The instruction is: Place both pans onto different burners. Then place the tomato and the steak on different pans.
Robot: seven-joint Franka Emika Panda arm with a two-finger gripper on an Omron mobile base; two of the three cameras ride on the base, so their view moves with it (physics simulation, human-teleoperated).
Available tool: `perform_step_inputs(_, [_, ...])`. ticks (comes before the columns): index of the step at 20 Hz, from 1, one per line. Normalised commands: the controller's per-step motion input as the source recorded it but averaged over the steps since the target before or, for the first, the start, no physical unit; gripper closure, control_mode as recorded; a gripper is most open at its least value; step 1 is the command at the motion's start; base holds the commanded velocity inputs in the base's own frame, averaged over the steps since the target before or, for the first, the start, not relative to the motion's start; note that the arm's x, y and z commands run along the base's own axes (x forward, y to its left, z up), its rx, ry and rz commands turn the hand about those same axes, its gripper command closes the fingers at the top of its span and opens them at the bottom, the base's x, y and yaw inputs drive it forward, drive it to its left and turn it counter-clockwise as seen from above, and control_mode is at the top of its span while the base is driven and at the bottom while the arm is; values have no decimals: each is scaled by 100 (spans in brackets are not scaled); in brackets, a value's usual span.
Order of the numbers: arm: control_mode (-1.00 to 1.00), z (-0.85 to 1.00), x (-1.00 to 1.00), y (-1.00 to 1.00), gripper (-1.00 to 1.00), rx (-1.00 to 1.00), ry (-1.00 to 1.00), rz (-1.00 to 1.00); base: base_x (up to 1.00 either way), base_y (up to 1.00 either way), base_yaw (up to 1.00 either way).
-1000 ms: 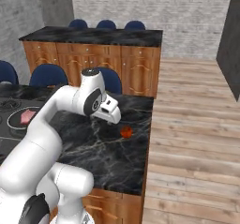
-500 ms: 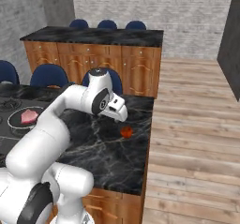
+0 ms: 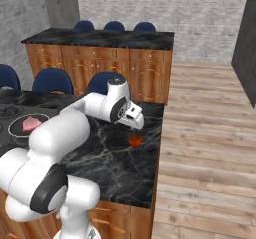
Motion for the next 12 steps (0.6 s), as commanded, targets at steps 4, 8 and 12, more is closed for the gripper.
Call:
perform_step_inputs(4, [-100,-47,19,-20,-100,0,0,0,0,0,0])
perform_step_inputs(8, [-100,-47,19,-18,-100,0,0,0,0,0,0])
perform_step_inputs(12, [-100,-43,19,-11,-100,0,0,0,0,0,0])
